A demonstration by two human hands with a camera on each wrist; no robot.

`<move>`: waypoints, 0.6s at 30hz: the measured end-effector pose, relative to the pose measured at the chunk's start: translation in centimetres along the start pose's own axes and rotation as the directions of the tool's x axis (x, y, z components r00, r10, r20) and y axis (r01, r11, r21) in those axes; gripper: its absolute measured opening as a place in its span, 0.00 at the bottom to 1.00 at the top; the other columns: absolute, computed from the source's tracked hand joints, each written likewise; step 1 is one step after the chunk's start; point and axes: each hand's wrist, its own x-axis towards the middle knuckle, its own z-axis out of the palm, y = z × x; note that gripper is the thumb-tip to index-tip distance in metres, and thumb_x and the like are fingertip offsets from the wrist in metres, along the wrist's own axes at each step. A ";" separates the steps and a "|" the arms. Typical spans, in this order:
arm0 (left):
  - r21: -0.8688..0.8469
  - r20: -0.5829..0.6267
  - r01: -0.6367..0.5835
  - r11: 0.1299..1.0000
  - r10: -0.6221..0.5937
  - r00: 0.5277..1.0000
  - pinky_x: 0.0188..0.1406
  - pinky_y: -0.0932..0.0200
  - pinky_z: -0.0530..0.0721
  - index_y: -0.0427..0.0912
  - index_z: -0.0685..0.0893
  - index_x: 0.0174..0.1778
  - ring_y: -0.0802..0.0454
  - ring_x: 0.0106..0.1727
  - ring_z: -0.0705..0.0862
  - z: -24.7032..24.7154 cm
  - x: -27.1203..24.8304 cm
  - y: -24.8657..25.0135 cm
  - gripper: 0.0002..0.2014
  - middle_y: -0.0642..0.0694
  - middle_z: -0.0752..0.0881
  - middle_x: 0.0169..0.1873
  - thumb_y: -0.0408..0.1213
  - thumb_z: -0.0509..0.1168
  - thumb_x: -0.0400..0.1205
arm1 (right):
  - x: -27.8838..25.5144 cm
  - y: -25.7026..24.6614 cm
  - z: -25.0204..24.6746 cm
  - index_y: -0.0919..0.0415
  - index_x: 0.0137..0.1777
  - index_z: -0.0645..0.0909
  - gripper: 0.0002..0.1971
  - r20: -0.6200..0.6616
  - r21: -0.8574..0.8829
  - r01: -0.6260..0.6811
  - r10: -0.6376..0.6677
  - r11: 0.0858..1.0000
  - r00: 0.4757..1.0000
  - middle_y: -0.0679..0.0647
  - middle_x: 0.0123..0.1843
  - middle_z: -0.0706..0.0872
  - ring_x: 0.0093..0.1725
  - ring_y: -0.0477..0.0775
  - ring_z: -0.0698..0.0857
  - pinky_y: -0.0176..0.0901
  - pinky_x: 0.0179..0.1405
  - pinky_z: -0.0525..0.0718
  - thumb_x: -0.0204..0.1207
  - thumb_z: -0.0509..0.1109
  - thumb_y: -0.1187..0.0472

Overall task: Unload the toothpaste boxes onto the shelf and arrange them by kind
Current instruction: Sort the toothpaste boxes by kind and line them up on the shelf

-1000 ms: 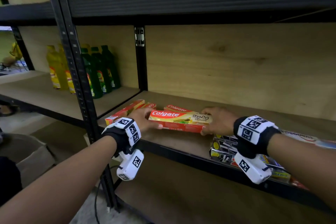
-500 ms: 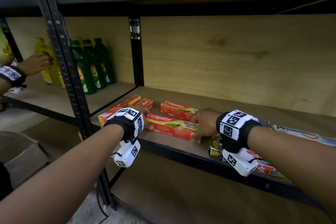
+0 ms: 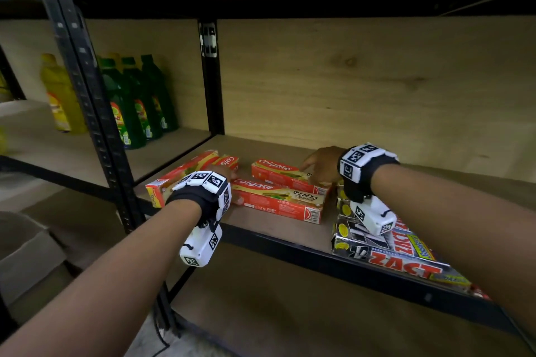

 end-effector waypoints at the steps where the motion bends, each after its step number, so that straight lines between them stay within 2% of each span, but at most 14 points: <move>1: 0.003 -0.008 -0.007 1.000 0.007 1.000 0.62 0.51 0.84 0.60 0.79 0.71 0.48 0.61 0.86 -1.1 -2.0 1.1 0.42 0.55 0.83 0.67 0.59 0.80 0.58 | 0.4 -0.1 0.3 0.40 0.74 0.77 0.26 0.015 0.001 0.010 -0.010 1.000 1.000 0.45 0.78 0.75 0.71 0.52 0.78 0.36 0.57 0.74 0.76 0.72 0.54; 3: 0.008 0.006 -0.028 1.000 0.028 1.000 0.73 0.51 0.76 0.53 0.72 0.79 0.45 0.73 0.77 -2.7 -4.9 2.7 0.41 0.48 0.75 0.76 0.56 0.77 0.70 | 1.2 -0.1 0.7 0.40 0.72 0.79 0.28 0.029 0.016 0.013 -0.014 1.000 0.999 0.47 0.76 0.77 0.64 0.51 0.82 0.32 0.49 0.76 0.72 0.73 0.61; 5: -0.014 0.018 -0.029 0.999 0.030 0.999 0.77 0.55 0.68 0.47 0.65 0.83 0.44 0.78 0.70 -2.8 -5.2 2.8 0.39 0.45 0.70 0.79 0.54 0.71 0.78 | 1.7 0.1 0.8 0.42 0.70 0.82 0.29 0.025 0.049 0.003 -0.005 0.999 1.000 0.50 0.74 0.79 0.59 0.53 0.84 0.32 0.44 0.77 0.71 0.73 0.67; 8: -0.052 0.002 -0.029 0.998 0.029 1.000 0.77 0.55 0.66 0.48 0.64 0.83 0.44 0.79 0.69 -2.6 -4.8 2.6 0.39 0.45 0.68 0.80 0.56 0.69 0.79 | 2.0 0.2 0.2 0.43 0.71 0.81 0.30 0.043 0.036 0.014 -0.016 0.999 0.999 0.52 0.76 0.77 0.63 0.56 0.83 0.37 0.48 0.78 0.71 0.74 0.69; 11: -0.006 0.015 -0.047 0.999 0.047 0.999 0.76 0.56 0.67 0.48 0.65 0.83 0.45 0.78 0.70 -2.4 -4.2 2.4 0.39 0.45 0.69 0.80 0.56 0.71 0.77 | 2.2 0.4 -0.3 0.46 0.75 0.77 0.30 0.075 -0.001 0.027 -0.027 1.000 0.997 0.54 0.75 0.78 0.65 0.55 0.83 0.36 0.50 0.77 0.76 0.70 0.70; 13: 0.020 0.030 -0.063 0.998 0.062 0.998 0.76 0.57 0.65 0.47 0.64 0.83 0.45 0.79 0.68 -2.5 -4.0 2.5 0.38 0.45 0.68 0.81 0.55 0.69 0.79 | 2.2 0.8 -0.5 0.45 0.76 0.76 0.33 0.089 -0.008 0.025 -0.024 1.000 0.996 0.53 0.76 0.77 0.66 0.54 0.83 0.37 0.51 0.80 0.72 0.74 0.70; 16: 0.012 0.027 -0.089 0.996 0.089 0.996 0.77 0.57 0.63 0.47 0.63 0.83 0.45 0.80 0.67 -2.6 -4.0 2.7 0.37 0.44 0.67 0.81 0.54 0.67 0.81 | 2.1 1.3 -0.8 0.45 0.74 0.78 0.34 0.106 0.029 0.039 -0.042 0.999 0.993 0.52 0.78 0.75 0.70 0.55 0.79 0.37 0.49 0.78 0.69 0.76 0.71; 18: 0.000 0.014 -0.090 0.996 0.090 0.996 0.76 0.58 0.63 0.47 0.64 0.83 0.45 0.80 0.67 -2.5 -3.9 2.5 0.37 0.45 0.67 0.81 0.54 0.68 0.80 | 2.0 1.6 -1.1 0.45 0.74 0.79 0.34 0.127 0.031 0.055 -0.058 0.998 0.990 0.51 0.78 0.75 0.65 0.52 0.80 0.32 0.43 0.78 0.69 0.77 0.71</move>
